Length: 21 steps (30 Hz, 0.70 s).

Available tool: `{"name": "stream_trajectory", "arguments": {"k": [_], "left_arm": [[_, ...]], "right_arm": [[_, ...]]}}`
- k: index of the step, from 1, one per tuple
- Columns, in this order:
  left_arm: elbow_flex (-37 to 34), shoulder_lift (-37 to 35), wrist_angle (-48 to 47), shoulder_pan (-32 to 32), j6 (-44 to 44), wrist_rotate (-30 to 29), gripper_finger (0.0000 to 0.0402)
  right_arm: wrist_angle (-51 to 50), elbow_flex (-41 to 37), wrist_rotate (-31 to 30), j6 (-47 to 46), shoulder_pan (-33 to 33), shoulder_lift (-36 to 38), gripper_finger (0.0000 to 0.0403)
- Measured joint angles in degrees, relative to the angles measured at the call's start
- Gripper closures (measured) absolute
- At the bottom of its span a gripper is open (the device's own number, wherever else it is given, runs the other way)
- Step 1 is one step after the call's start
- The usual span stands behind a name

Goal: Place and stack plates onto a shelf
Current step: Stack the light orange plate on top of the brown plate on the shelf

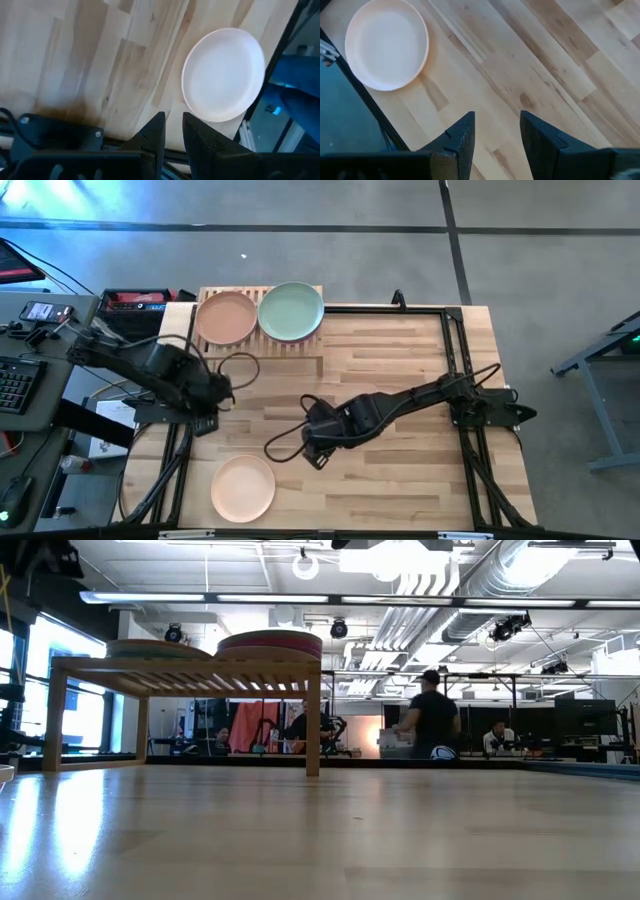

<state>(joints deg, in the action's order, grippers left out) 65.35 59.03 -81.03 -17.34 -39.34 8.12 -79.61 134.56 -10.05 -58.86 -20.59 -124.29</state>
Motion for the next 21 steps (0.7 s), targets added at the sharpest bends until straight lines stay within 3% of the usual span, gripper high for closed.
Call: {"name": "stream_trajectory", "arguments": {"k": [12, 21], "left_arm": [[-12.54, 0.57, 15.12, -4.39, -7.45, 3.21, 0.0309], [-20.12, 2.18, 25.73, -7.66, -11.46, 3.17, 0.0305]], "right_arm": [[0.67, -0.5, -2.01, -1.32, -0.6, -0.1, 0.0268], [1.29, -0.5, -2.71, -1.25, -0.57, -0.28, 0.0268]]}}
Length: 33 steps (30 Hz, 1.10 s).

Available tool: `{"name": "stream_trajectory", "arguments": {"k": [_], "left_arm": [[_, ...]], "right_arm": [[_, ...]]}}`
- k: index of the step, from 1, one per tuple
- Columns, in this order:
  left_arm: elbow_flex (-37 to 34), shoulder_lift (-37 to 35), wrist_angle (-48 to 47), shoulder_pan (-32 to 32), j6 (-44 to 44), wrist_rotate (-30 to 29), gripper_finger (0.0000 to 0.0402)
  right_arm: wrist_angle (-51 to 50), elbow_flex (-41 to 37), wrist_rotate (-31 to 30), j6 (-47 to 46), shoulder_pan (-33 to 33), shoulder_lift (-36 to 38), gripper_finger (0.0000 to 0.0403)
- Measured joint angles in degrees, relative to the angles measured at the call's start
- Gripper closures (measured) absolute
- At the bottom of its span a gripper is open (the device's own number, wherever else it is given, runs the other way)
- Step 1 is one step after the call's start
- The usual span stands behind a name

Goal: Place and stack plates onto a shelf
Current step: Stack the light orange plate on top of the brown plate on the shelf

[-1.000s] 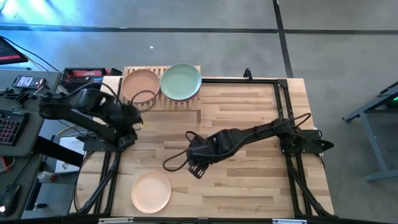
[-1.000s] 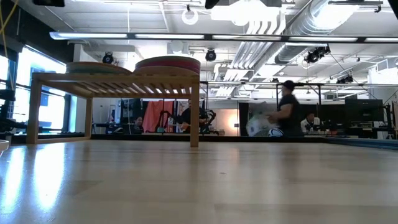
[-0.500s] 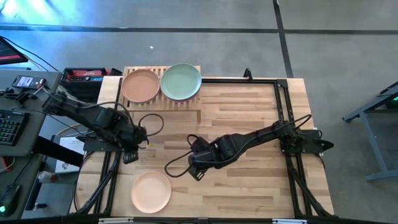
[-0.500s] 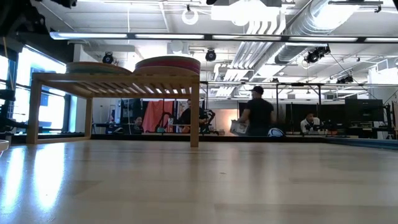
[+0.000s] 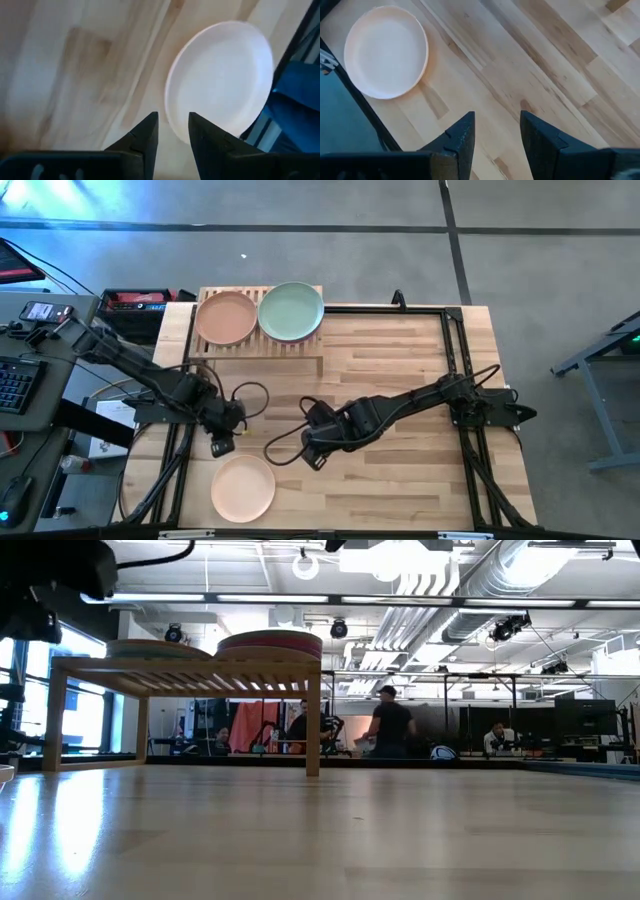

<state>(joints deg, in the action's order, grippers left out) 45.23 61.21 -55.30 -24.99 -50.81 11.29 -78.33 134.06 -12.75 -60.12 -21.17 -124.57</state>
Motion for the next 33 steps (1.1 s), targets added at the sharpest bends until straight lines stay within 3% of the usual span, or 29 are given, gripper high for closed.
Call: {"name": "stream_trajectory", "arguments": {"k": [13, 33], "left_arm": [[-2.29, 8.64, 9.12, -4.25, -1.57, -3.59, 0.0305], [-2.25, 20.27, 16.1, -7.18, -1.04, -3.5, 0.0305]], "right_arm": [[0.4, 0.0, -0.79, 0.11, 0.0, -0.02, 0.0268], [0.86, 0.0, -1.35, 0.11, -0.14, -0.02, 0.0268]]}}
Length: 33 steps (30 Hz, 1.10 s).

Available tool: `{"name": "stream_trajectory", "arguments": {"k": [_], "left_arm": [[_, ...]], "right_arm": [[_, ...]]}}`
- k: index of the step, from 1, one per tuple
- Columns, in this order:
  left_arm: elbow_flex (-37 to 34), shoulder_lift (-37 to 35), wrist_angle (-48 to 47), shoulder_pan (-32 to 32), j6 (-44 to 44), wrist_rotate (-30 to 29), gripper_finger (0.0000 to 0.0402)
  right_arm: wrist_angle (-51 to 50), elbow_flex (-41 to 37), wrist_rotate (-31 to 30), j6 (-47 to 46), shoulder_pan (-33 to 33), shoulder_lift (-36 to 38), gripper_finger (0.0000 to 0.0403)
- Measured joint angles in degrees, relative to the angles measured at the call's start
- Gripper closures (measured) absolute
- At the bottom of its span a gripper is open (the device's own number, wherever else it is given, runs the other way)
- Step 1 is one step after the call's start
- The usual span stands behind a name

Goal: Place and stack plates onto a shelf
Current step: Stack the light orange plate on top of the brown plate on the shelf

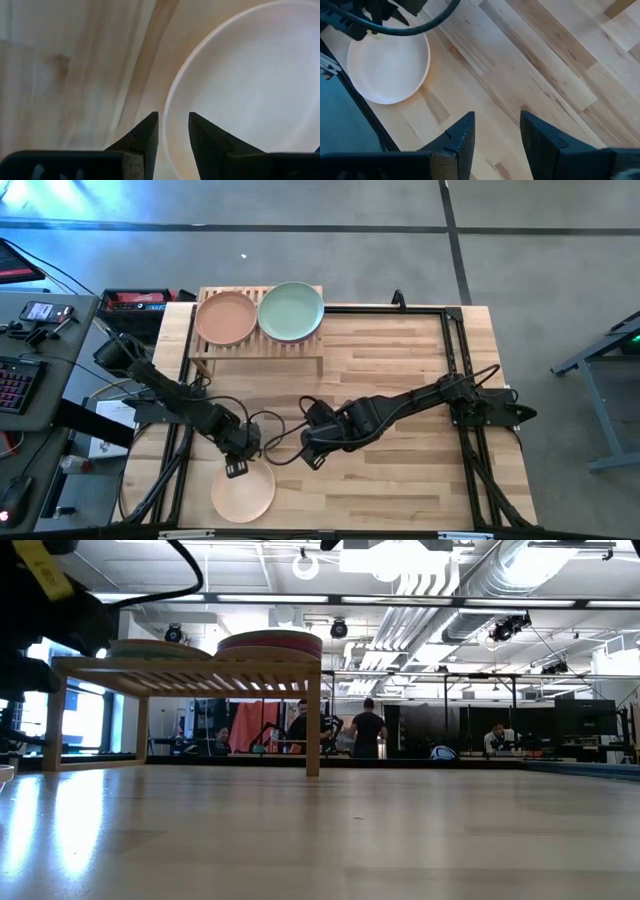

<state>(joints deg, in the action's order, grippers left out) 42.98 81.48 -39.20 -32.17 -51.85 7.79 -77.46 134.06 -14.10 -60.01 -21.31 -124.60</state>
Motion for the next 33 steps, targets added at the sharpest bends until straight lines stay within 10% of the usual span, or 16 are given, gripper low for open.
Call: {"name": "stream_trajectory", "arguments": {"k": [22, 33], "left_arm": [[0.09, 8.06, 5.16, -0.87, -0.33, 0.34, 0.0306], [0.13, 8.21, 4.44, -0.95, -0.03, 0.54, 0.0376]], "right_arm": [[0.33, 0.0, -0.74, 0.02, -0.36, 0.07, 0.0268], [0.43, 0.0, -1.15, 0.01, -0.34, 0.07, 0.0268]]}}
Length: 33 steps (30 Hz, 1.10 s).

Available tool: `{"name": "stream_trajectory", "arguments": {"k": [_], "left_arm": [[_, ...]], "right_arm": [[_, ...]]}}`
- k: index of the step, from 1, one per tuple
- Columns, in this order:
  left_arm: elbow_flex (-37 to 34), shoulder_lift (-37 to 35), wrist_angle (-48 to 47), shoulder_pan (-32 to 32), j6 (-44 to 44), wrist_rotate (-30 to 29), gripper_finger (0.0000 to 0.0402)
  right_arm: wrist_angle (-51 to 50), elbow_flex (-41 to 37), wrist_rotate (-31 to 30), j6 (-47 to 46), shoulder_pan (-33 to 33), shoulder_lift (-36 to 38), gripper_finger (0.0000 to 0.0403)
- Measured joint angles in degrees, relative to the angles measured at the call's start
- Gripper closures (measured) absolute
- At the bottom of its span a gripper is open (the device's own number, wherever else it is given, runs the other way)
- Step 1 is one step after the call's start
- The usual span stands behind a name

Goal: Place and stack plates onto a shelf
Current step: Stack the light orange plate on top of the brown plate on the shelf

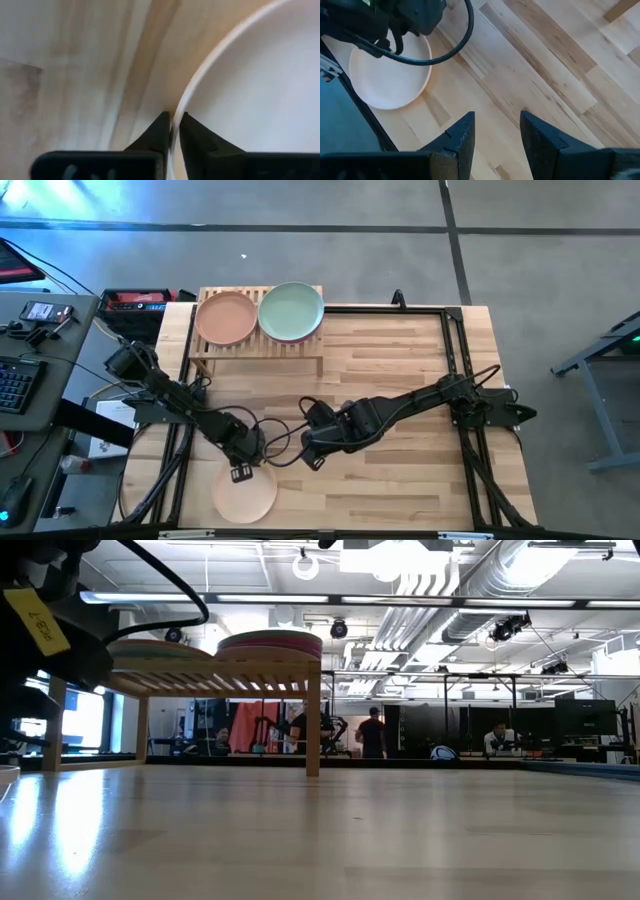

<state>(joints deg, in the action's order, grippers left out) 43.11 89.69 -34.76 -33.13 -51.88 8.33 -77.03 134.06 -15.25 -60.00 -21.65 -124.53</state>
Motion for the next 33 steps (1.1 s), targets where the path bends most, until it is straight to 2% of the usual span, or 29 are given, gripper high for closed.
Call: {"name": "stream_trajectory", "arguments": {"k": [3, 13, 25, 33], "left_arm": [[0.02, 0.0, 0.05, -0.09, 0.08, 0.78, 0.0395], [-0.09, -3.4, -3.15, -0.06, 0.95, 3.43, 0.0398], [-0.09, -17.99, -13.43, 2.38, -2.15, 2.28, 0.0399], [-0.06, -29.19, -18.24, 7.61, -3.54, 0.83, 0.0399]], "right_arm": [[0.02, 0.0, -0.19, 0.01, 0.0, 0.0, 0.0268], [0.02, 0.0, -0.9, 0.0, 0.0, 0.0, 0.0268], [-0.12, 0.0, -2.36, 0.02, 0.18, 0.0, 0.0268], [-0.28, 0.0, -3.78, 3.34, 1.5, 0.0, 0.0268]]}}
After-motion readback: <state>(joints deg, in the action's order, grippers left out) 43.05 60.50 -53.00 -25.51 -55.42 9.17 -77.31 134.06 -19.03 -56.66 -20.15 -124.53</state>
